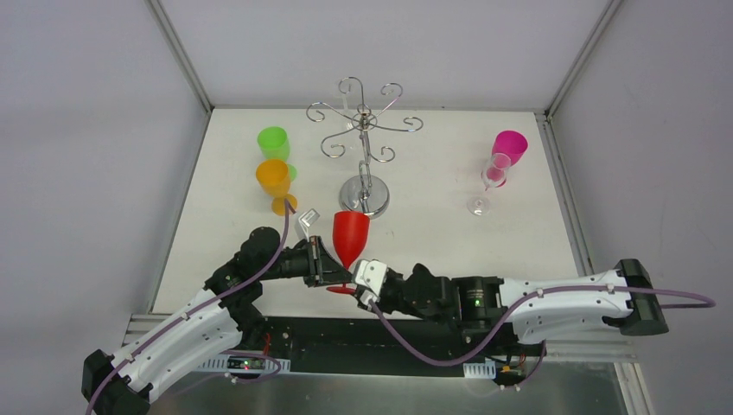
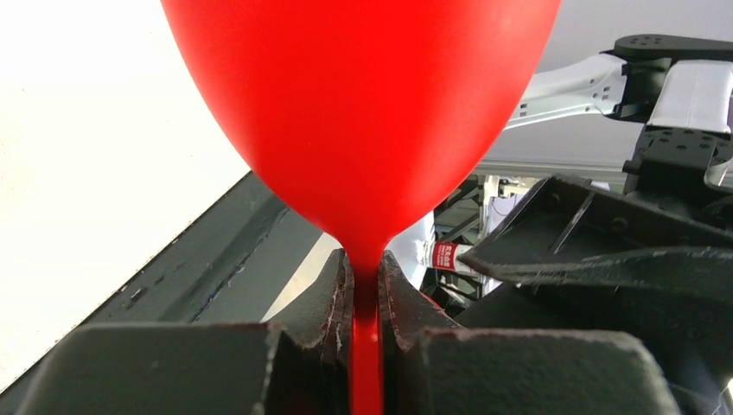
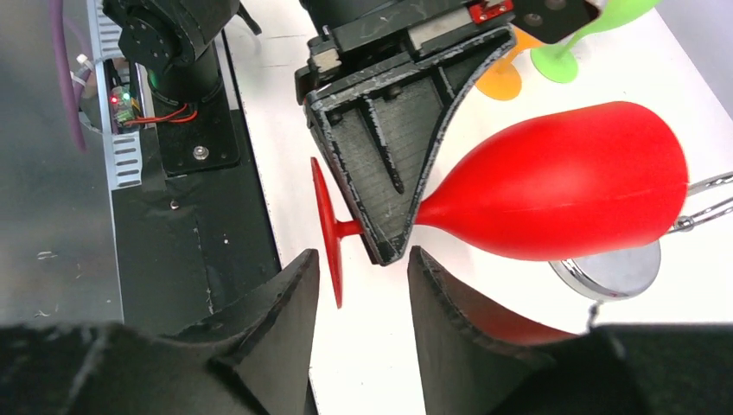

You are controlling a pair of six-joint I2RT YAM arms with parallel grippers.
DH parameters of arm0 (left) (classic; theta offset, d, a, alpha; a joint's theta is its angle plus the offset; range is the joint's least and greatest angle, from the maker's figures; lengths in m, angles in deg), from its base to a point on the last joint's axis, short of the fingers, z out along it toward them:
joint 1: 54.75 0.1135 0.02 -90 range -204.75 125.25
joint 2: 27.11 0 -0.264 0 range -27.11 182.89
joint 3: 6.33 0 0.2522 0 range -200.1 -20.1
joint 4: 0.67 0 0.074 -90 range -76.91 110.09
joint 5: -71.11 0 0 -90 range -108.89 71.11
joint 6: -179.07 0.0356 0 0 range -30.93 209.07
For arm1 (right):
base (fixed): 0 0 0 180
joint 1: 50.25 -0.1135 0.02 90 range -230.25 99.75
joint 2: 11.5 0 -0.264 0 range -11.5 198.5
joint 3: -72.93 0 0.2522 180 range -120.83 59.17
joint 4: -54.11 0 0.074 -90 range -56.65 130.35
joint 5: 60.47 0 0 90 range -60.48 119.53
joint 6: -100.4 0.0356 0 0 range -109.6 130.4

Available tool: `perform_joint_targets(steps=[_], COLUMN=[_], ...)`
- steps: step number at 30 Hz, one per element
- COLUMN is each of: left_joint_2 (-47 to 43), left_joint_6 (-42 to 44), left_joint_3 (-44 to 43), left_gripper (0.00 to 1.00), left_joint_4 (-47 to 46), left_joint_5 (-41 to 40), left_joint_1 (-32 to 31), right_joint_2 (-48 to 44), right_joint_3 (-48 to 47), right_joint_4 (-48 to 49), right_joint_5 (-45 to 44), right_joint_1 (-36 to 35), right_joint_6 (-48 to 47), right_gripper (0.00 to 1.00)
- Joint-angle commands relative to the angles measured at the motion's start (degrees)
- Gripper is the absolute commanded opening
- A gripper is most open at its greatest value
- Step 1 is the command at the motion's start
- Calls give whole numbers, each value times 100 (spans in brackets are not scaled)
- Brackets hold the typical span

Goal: Take the wine glass off the wine glass rack
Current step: Place the wine glass at the center of the board.

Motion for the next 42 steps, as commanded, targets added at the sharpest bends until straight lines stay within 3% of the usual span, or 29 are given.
perform_joint_targets(steps=[1, 10, 13, 19, 29, 36, 42], left_joint_2=[-11, 14, 52, 23, -191, -346, -460], left_joint_6=[305, 657, 819, 1135, 1314, 1354, 1386], left_joint_3=[-104, -174, -209, -297, -285, -270, -293], left_gripper=[0, 0, 0, 0, 0, 0, 0], left_joint_4=[-223, -130, -97, 147, 205, 204, 175], left_joint_5=[357, 830, 1074, 1318, 1541, 1644, 1689], left_joint_1=[-37, -36, -34, -34, -38, -34, -42], right_joint_2=[-427, -898, -899, -1007, -711, -307, -23], right_joint_3=[-277, -735, -975, -1319, -1900, -2018, -1991], right_joint_4=[-269, -1076, -1456, -1901, -2290, -2147, -1870], right_joint_5=[-235, -1068, -947, 950, 3605, 5116, 5617], right_joint_1=[-32, 45, 339, 2084, 3836, 4441, 4496], right_joint_6=[365, 864, 1036, 1914, 2922, 3476, 3569], right_gripper=[47, 52, 53, 54, 58, 60, 60])
